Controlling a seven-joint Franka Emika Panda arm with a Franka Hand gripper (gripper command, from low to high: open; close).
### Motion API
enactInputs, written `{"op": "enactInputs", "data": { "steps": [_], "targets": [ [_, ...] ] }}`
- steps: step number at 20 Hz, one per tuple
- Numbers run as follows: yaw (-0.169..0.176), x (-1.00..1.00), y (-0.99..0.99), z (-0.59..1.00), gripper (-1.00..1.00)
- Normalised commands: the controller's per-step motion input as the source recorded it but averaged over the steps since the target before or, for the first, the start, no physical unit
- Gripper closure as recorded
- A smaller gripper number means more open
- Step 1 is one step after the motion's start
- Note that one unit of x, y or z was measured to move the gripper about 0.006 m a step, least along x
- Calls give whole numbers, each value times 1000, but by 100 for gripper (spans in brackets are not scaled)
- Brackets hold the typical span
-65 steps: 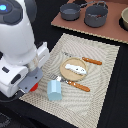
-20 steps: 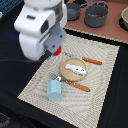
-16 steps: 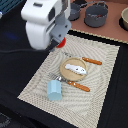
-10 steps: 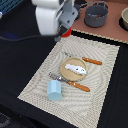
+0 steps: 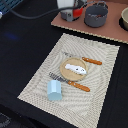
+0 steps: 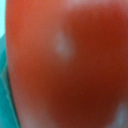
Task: Interact with the objects in diverse but meaningful ways.
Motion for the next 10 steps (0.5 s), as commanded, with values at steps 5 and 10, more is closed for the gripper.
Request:
{"op": "enactInputs", "data": {
  "steps": [5,10],
  "targets": [
    [24,0,822,186,100],
    [38,0,698,46,100]
  ]
}}
